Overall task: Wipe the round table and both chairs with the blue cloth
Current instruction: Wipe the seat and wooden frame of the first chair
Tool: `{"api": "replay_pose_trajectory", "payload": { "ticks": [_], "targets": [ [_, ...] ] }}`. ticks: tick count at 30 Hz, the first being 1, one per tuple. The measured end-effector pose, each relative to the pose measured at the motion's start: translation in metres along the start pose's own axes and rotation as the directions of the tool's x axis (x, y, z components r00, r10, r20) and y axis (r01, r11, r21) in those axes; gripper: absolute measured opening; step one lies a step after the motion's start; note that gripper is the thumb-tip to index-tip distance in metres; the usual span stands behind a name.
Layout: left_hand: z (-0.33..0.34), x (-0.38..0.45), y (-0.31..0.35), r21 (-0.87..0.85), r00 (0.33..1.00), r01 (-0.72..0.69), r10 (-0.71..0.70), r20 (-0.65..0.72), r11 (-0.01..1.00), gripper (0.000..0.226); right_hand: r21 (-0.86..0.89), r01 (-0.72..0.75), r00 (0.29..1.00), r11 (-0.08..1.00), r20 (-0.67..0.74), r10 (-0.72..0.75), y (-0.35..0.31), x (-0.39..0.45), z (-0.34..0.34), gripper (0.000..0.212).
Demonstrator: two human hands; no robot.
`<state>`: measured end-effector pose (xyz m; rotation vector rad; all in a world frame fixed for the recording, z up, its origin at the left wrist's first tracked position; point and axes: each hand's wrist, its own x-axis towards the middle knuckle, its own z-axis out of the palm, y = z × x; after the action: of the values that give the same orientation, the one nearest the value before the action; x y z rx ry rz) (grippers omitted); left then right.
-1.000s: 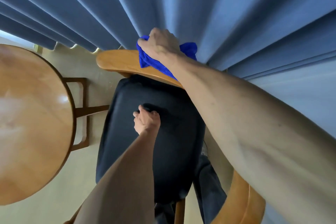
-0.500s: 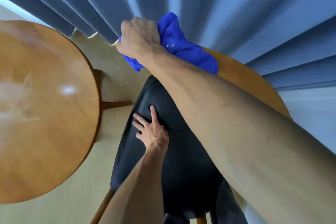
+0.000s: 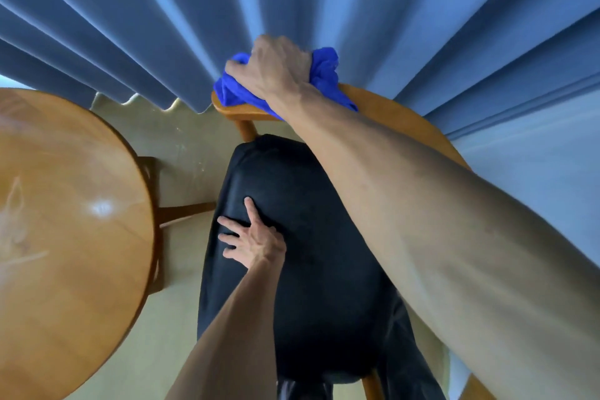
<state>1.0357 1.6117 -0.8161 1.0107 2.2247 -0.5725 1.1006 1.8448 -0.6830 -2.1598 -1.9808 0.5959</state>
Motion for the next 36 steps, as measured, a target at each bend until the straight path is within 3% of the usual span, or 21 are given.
{"api": "replay_pose_trajectory", "payload": {
  "ticks": [13, 20, 30, 36],
  "targets": [
    [0.012, -0.021, 0.001, 0.082, 0.998, 0.042, -0.045, 0.035, 0.996, 0.085, -0.051, -0.228, 0.958, 0.972, -0.188, 0.215, 0.104, -0.026, -0.025, 0.034],
    [0.013, -0.037, 0.01, 0.086, 0.998, 0.027, -0.032, 0.055, 0.996, 0.08, -0.064, -0.37, 0.88, 0.927, -0.343, 0.328, 0.163, -0.068, -0.033, 0.057],
    [0.038, -0.106, -0.016, 0.011, 0.985, -0.068, 0.065, 0.159, 0.998, 0.053, -0.051, -0.502, 0.833, 0.864, -0.297, 0.466, 0.218, -0.171, -0.05, 0.068],
    [0.049, -0.145, -0.047, -0.087, 0.978, -0.178, 0.186, 0.094, 0.98, 0.045, -0.364, -0.431, 0.898, 0.826, -0.264, 0.352, 0.23, -0.253, -0.052, 0.07]
  ]
}}
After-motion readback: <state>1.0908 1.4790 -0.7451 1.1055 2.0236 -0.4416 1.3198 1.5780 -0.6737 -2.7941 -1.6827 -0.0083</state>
